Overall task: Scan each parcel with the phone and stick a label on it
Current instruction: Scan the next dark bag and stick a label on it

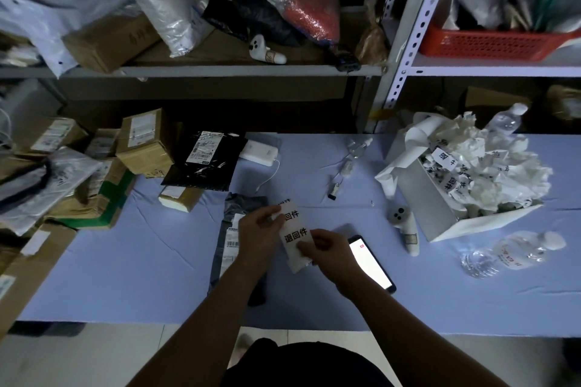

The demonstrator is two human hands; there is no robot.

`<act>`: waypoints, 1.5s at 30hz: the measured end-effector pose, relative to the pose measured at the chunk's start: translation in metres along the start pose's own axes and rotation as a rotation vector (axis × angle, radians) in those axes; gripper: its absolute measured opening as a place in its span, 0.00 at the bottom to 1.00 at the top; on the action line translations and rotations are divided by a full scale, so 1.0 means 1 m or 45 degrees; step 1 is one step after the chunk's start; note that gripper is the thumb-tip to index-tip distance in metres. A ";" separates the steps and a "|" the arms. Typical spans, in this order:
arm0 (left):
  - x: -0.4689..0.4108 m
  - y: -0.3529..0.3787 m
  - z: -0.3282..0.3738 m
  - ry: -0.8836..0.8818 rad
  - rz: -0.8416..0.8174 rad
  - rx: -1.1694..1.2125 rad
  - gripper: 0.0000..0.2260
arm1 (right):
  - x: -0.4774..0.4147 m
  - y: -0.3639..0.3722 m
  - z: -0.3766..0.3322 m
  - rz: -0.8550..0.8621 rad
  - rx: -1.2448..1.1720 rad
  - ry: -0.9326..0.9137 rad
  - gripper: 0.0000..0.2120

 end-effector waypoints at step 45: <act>0.028 -0.022 0.031 0.764 0.030 -1.105 0.03 | -0.002 0.035 -0.014 0.169 -0.152 0.041 0.09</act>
Point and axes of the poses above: each hand's wrist, its own x-axis away from the middle knuckle, its own y-axis out of the palm, z = x × y, the point moved 7 cm from there along -x, towards the middle knuckle, and after that the axes turned 2 degrees about -z, right-handed, at the moved point
